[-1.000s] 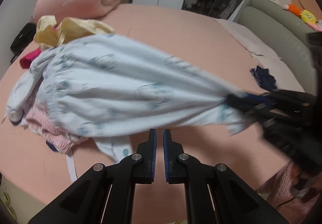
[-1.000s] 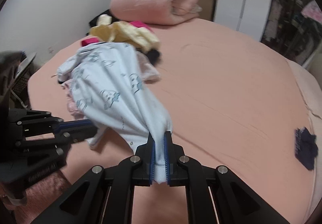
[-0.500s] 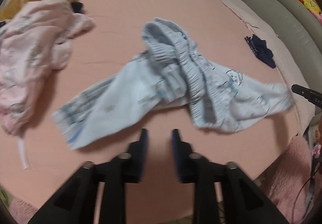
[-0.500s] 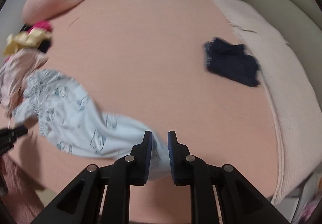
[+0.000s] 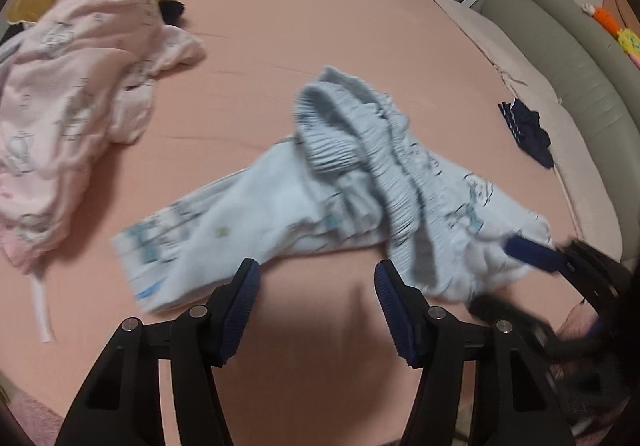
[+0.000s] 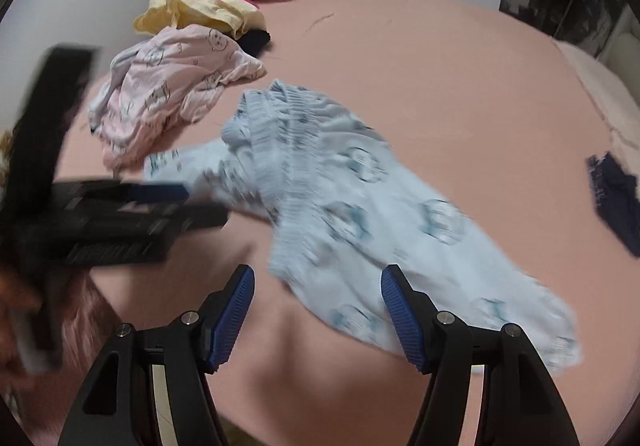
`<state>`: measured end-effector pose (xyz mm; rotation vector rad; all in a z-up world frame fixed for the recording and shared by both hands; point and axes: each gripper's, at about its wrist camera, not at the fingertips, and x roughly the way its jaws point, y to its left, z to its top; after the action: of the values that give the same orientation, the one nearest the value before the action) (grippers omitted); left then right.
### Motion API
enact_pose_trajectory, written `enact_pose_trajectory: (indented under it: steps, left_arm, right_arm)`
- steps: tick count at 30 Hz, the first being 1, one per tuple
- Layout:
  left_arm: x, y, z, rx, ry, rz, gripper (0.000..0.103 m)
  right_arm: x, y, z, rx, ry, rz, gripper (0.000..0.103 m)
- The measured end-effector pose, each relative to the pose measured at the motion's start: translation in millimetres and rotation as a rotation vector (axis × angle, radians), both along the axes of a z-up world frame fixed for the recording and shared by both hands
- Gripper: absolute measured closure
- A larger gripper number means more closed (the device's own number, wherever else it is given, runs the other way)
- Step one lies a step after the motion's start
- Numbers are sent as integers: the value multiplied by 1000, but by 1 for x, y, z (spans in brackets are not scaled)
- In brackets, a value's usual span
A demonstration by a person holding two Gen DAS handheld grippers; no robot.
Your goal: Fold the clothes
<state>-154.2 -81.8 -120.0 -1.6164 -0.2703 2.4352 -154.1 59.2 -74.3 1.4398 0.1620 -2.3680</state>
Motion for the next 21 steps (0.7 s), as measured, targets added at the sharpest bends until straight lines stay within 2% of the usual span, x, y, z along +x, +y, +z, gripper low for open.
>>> enact_pose_trajectory:
  steps: [2, 3, 4, 5, 6, 7, 10, 12, 14, 17, 21]
  left_arm:
    - [1, -2, 1, -8, -10, -8, 46]
    - [0, -2, 1, -11, -10, -11, 46]
    - [-3, 2, 1, -16, -10, -14, 46]
    - [-4, 5, 0, -18, -8, -19, 46]
    - [-5, 7, -1, -18, -6, -26, 46]
    - [-5, 9, -1, -18, -5, -33, 46]
    - [5, 3, 0, 7, -3, -62, 46]
    - [11, 2, 1, 69, -2, -72, 46]
    - [17, 2, 3, 124, 7, -72, 46]
    - [23, 10, 4, 154, 38, -76, 46]
    - [26, 46, 6, 104, 50, -177, 46]
  right_arm:
    - [-10, -11, -17, 20, -16, -15, 38]
    - [-16, -12, -26, 42, -35, -19, 43]
    - [-21, -11, -35, 59, -59, -24, 69]
    - [-22, -1, -41, 56, -97, -31, 83]
    - [-21, 9, -44, 41, -115, -48, 86]
    - [-18, 19, -45, 29, -131, -63, 95]
    - [4, 58, -34, 73, -127, -84, 96]
    - [20, 83, -18, 105, -103, -104, 96]
    - [37, 115, 4, 176, -57, -136, 96]
    - [48, 151, 16, 266, -61, -194, 96]
    - [51, 172, 11, 188, -119, -206, 96]
